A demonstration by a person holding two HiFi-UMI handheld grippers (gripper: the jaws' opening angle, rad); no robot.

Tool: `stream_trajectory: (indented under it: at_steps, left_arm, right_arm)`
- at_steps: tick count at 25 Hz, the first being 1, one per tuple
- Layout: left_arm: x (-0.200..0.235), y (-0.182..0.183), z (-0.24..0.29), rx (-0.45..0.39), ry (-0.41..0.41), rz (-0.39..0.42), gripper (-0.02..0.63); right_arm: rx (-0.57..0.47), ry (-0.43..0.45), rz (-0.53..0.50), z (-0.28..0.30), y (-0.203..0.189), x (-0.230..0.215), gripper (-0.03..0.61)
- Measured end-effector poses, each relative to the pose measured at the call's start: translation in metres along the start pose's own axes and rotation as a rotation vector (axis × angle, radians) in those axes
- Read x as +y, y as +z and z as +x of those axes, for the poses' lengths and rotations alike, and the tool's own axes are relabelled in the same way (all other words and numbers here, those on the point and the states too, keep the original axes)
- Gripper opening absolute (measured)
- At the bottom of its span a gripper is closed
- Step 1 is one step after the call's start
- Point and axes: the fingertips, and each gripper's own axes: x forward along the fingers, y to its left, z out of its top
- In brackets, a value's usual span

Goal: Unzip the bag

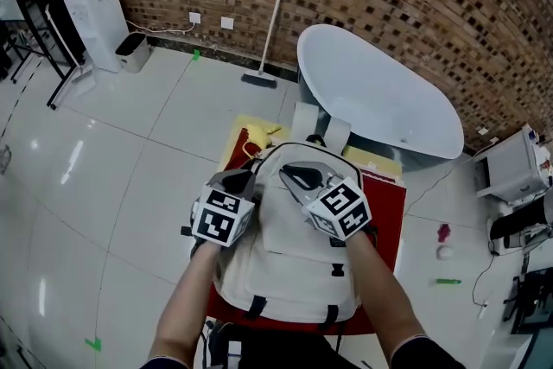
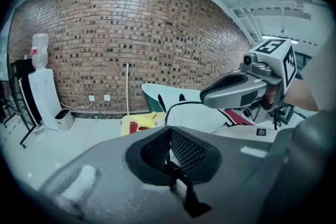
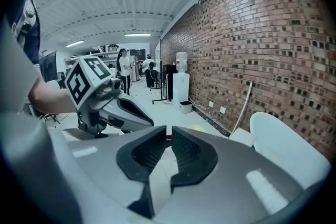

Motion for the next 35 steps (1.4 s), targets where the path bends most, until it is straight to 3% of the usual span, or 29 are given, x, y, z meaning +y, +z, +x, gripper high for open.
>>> stream_trajectory:
  at_steps: [5, 6, 12, 16, 26, 29, 31, 33, 35]
  left_arm:
    - [0.017, -0.009, 0.012, 0.031, -0.012, -0.008, 0.006]
    - [0.018, -0.011, 0.015, 0.038, -0.026, -0.013, 0.068]
    - [0.024, -0.029, 0.028, 0.083, -0.052, -0.042, 0.072]
    - [0.021, -0.035, 0.034, 0.100, -0.086, -0.038, 0.072]
    - [0.022, -0.040, 0.033, 0.095, -0.097, -0.091, 0.072]
    - [0.021, -0.042, 0.034, 0.090, -0.098, -0.090, 0.072]
    - [0.020, -0.045, 0.036, 0.094, -0.100, -0.086, 0.072]
    - [0.021, -0.046, 0.035, 0.100, -0.098, -0.087, 0.072]
    - [0.021, -0.046, 0.035, 0.097, -0.099, -0.091, 0.072]
  right_arm:
    - [0.082, 0.053, -0.073, 0.047, 0.000, -0.008, 0.060]
    - [0.100, 0.059, -0.090, 0.055, -0.001, -0.010, 0.064]
    - [0.235, 0.116, -0.210, 0.098, -0.019, -0.016, 0.089]
    - [0.389, 0.181, -0.276, 0.114, -0.038, -0.010, 0.109]
    - [0.577, 0.277, -0.313, 0.127, -0.073, 0.001, 0.118]
    - [0.599, 0.272, -0.307, 0.133, -0.080, 0.002, 0.126]
    - [0.608, 0.259, -0.307, 0.138, -0.083, 0.001, 0.116]
    - [0.623, 0.257, -0.336, 0.142, -0.088, 0.000, 0.041]
    - [0.619, 0.252, -0.347, 0.140, -0.086, -0.001, 0.032]
